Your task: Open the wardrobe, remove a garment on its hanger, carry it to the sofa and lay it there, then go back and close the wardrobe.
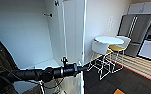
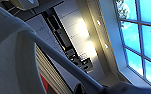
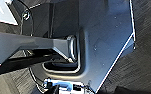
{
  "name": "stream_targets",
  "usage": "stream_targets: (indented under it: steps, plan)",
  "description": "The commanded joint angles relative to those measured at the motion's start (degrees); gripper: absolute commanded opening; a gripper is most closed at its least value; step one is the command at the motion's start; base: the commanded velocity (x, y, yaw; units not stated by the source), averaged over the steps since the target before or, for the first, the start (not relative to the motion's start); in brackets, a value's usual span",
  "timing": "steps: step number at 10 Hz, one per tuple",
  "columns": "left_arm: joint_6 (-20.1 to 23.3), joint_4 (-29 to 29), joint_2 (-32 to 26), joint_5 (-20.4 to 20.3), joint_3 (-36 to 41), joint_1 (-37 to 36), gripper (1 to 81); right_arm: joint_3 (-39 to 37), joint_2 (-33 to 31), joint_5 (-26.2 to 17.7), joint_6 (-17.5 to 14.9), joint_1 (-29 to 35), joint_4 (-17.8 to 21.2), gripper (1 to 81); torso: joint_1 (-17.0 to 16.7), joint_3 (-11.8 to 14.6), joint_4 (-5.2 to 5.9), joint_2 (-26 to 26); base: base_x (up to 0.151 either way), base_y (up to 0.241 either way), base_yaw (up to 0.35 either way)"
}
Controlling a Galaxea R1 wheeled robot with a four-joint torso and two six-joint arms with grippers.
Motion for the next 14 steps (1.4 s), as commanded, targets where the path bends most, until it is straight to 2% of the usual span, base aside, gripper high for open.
stream_targets:
  steps: [1, 4, 5, 6, 7, 9, 14]
  plan:
    - [0.3, 1.4, 0.1, -1.7, 1.8, -9.0, 1.0, 0.6, -0.5, -1.9, 0.0, 1.5, -0.4, 81.1, 0.0, 0.1, 0.0, 0.0, 0.0, 0.0, -0.262]
    - [0.3, 1.6, 0.8, -0.7, 1.8, -9.0, 1.0, 0.6, -0.4, -1.2, 0.0, 1.5, -0.3, 81.1, 0.0, -2.1, 0.0, 0.0, 0.0, 0.0, -0.263]
    - [0.3, 1.8, 1.3, -0.3, 1.7, -9.0, 1.0, 0.6, -0.4, -0.5, 0.0, 1.5, -0.1, 81.1, 0.0, -2.2, 5.56, 0.0, 0.0, 0.0, -0.263]
    - [0.3, 1.9, 1.8, 0.1, 1.5, -9.0, 1.0, 0.6, -0.4, -0.4, 0.1, 1.5, -0.1, 81.1, 0.0, -2.1, 5.77, 0.0, 0.0, 0.0, -0.264]
    - [0.3, 1.9, 2.1, 0.2, 1.4, -9.0, 1.0, 0.6, -0.4, -0.3, 0.2, 1.5, -0.1, 81.1, 0.0, -2.1, 1.09, 0.0, 0.0, 0.0, -0.266]
    - [0.3, 2.2, 2.2, 0.2, 1.4, -9.0, 1.0, 0.5, -0.4, 0.2, 0.3, 1.2, -0.1, 81.1, 0.0, -2.1, 3.06, 0.0, 0.0, 0.0, -0.268]
    - [0.3, 3.0, 3.4, 1.4, 1.5, -9.0, 1.0, 0.2, -0.4, 1.4, 0.2, 0.6, -0.3, 81.1, 0.0, -2.1, 3.21, 0.0, 0.0, 0.0, -0.274]
